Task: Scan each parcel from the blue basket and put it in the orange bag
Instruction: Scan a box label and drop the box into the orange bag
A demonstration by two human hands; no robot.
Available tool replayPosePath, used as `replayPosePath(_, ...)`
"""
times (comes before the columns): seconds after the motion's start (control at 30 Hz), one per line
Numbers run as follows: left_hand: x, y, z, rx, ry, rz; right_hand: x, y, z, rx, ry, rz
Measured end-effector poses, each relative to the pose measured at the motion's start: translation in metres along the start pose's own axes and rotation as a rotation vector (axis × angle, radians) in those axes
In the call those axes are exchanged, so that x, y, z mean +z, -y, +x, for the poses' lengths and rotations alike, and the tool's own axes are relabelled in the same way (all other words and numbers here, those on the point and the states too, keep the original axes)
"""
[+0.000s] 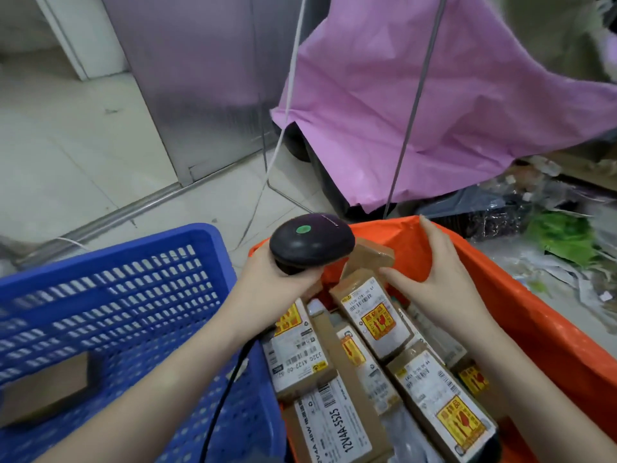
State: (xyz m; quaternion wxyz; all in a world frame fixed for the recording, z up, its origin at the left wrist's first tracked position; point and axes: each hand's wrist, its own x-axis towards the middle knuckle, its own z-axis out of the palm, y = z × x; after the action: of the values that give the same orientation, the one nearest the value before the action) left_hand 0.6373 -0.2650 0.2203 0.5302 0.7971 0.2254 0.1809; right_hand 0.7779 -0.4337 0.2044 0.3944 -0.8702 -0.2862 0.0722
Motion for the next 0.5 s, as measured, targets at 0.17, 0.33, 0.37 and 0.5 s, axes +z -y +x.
replayPosePath(0.17,-0.068,-0.002,-0.034,-0.045,-0.150,-0.030,0.013,0.066,-0.013,-0.116,0.051,0.020)
replayPosePath(0.33,-0.147,0.023,-0.078,-0.169,-0.345,-0.045,0.052,0.139,-0.029,-0.253,0.122,0.067)
replayPosePath(0.37,-0.164,0.029,-0.087,-0.181,-0.383,-0.037,0.063,0.155,-0.031,-0.285,0.139,0.071)
replayPosePath(0.5,-0.228,0.049,-0.129,-0.232,-0.471,0.017,0.113,0.213,-0.043,-0.397,0.261,0.085)
